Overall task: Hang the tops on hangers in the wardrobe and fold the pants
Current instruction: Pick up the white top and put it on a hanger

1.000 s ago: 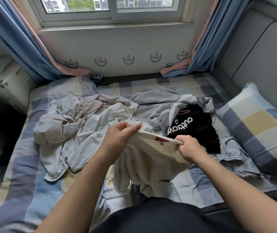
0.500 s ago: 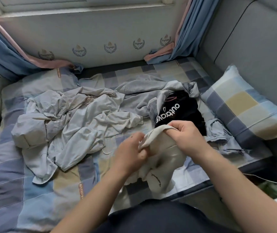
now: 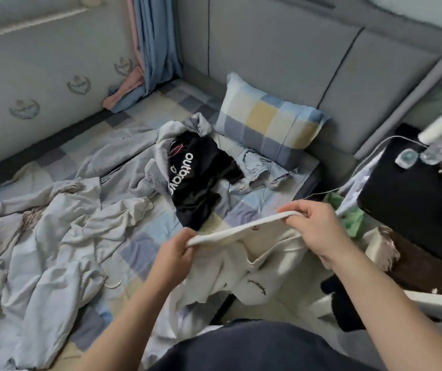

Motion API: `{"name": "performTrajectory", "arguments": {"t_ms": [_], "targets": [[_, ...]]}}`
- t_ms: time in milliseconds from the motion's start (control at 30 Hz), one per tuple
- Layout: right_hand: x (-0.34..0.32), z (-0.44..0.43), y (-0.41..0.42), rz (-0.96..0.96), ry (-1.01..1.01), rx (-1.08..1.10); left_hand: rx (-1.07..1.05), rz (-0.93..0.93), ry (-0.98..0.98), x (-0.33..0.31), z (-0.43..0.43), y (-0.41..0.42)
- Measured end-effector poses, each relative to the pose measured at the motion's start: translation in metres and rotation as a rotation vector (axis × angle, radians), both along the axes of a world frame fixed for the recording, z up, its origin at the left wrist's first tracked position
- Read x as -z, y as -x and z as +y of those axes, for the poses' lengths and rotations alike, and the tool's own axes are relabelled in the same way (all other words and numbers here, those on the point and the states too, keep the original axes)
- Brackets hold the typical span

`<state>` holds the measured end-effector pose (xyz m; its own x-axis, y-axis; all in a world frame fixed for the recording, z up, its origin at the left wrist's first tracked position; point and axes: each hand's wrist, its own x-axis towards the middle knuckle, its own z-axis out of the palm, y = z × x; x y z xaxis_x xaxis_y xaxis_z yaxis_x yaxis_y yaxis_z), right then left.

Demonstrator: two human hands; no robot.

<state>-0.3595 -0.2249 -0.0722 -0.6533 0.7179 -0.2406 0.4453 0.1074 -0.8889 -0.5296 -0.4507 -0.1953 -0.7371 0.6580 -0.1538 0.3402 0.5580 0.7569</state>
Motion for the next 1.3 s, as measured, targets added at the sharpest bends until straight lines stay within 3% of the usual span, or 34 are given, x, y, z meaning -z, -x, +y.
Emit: {"name": "performTrajectory", "arguments": {"t_ms": [233, 433, 733, 1133, 1300], "targets": [[-0.023, -0.011, -0.150, 0.081, -0.129, 0.342, 0.212, 0.035, -0.281, -0.043, 0.064, -0.085], [-0.049, -0.055, -0.307, 0.138, -0.252, 0.598, 0.447, 0.023, -0.523, -0.102, 0.095, -0.215], [-0.112, -0.132, -0.498, 0.236, -0.499, 0.936, 0.728, -0.103, -0.718, -0.189, 0.109, -0.405], [-0.201, -0.188, -0.649, 0.186, -0.886, 1.289, 1.127, -0.173, -0.966, -0.340, 0.160, -0.603], [-0.252, -0.188, -0.693, 0.044, -1.015, 1.378, 1.282, -0.163, -1.041, -0.404, 0.182, -0.671]]}}
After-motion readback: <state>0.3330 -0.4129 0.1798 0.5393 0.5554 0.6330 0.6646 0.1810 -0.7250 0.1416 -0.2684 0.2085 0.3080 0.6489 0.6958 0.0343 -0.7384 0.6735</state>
